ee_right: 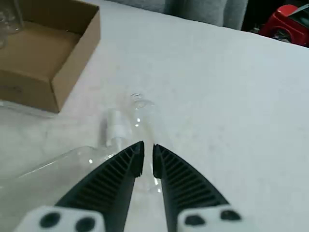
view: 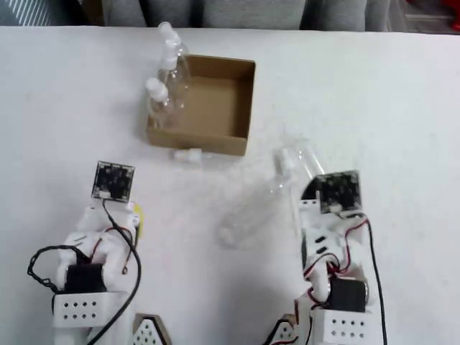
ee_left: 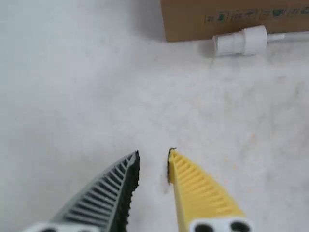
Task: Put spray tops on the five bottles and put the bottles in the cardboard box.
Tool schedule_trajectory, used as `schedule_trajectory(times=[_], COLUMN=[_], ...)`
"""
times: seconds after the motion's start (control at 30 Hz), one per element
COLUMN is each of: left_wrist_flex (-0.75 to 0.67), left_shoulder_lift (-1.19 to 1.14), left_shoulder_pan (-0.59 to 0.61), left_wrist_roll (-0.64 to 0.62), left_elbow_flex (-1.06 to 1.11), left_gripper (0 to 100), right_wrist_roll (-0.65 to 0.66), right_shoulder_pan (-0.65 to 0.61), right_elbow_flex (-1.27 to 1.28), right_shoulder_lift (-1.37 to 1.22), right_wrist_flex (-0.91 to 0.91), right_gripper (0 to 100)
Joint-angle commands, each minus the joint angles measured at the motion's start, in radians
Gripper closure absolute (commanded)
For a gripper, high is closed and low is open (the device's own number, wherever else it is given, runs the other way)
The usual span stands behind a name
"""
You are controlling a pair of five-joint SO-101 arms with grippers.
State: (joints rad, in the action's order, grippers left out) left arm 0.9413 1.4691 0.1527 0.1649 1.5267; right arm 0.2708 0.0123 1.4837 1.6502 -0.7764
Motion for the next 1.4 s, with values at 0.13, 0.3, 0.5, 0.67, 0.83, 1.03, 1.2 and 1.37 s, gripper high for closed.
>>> schedule_trajectory(times=[0.13,0.3,0.5,0.67,0.83,1.03,1.2,1.37], left_wrist_flex=[-0.064,-0.064,-0.064,-0.066,-0.094,-0.100,-0.100,-0.100], left_shoulder_lift=[0.012,0.012,0.012,0.012,0.012,0.012,0.012,0.012], left_shoulder_pan=[0.010,0.010,0.010,0.008,0.008,0.007,0.007,0.007], left_wrist_roll=[0.009,0.009,0.009,0.009,0.009,0.008,0.008,0.008], left_elbow_flex=[0.003,0.003,0.003,0.003,0.020,0.023,0.023,0.023], left_gripper=[88,88,88,88,88,88,88,88], right_wrist_roll=[-0.192,-0.324,-0.390,-0.549,-0.574,-0.677,-0.684,-0.684], right_shoulder_pan=[-0.151,-0.217,-0.280,-0.292,-0.300,-0.351,-0.349,-0.318], right_elbow_flex=[-0.247,-0.416,-0.615,-0.684,-0.697,-0.690,-0.615,-0.560], right_shoulder_lift=[-0.349,-0.624,-0.881,-1.024,-1.078,-1.087,-1.087,-1.089], right_wrist_flex=[0.038,-0.015,-0.170,-0.213,-0.174,-0.145,-0.093,0.002], right_gripper=[98.1,98.1,92.1,82.0,82.8,82.5,82.5,82.5])
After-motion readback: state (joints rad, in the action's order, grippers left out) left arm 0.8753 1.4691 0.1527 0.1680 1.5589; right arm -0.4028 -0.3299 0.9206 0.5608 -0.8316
